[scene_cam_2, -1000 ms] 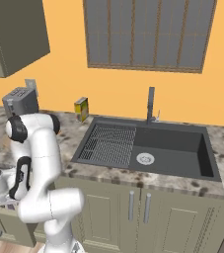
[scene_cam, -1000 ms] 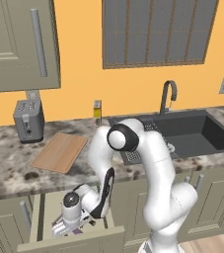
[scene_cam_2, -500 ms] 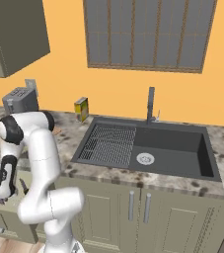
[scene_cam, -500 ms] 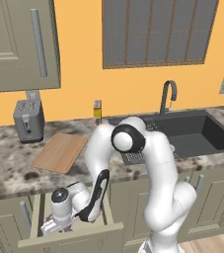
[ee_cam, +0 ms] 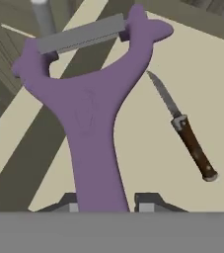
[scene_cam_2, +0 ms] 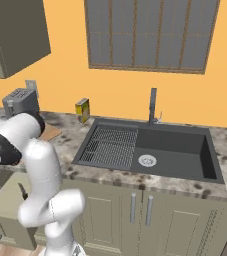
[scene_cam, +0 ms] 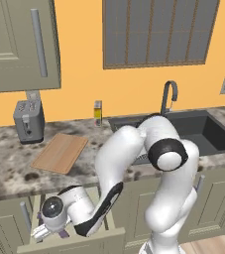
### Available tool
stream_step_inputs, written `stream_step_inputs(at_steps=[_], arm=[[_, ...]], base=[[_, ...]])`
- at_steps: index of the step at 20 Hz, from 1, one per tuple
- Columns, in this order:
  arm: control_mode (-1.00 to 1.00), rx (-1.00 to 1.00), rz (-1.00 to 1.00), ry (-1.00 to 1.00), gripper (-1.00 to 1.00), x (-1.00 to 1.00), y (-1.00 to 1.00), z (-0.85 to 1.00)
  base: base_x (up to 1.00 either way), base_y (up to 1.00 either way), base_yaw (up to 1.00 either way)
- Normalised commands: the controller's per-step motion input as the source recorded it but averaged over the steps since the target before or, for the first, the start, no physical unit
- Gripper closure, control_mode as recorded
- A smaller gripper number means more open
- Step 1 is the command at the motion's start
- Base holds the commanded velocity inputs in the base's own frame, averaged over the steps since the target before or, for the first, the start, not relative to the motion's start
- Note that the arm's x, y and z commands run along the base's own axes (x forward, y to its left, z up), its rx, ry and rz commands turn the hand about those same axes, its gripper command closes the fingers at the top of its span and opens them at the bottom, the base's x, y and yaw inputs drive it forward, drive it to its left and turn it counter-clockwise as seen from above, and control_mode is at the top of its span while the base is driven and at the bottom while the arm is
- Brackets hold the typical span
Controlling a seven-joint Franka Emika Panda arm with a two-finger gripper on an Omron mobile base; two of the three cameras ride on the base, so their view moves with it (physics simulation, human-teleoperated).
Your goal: Open the drawer on the left and place the cutting tools on the cutting board.
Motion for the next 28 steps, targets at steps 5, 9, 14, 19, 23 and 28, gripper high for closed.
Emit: stream_step_inputs(at_steps=[5, 9, 14, 19, 23, 28], arm=[[-1.00, 0.00, -0.01, -0.23, 1.00, -0.24, 0.05, 1.00], [-1.00, 0.00, -0.08, -0.17, 1.00, 0.30, 0.04, 1.00], [-1.00, 0.01, -0.15, -0.04, 1.00, 0.87, 0.00, 1.00], [-1.00, 0.03, -0.16, 0.01, 1.00, 0.97, 0.00, 0.85], [-1.00, 0.02, -0.02, 0.02, 1.00, 0.26, -0.02, 0.07], [-1.00, 0.08, 0.00, 0.02, 1.00, 0.27, -0.11, -0.04]], base=[[0.00, 0.00, 0.00], [0.00, 0.00, 0.00], [0.00, 0.00, 0.00], [0.00, 0.00, 0.00], [0.00, 0.00, 0.00], [0.00, 0.00, 0.00]])
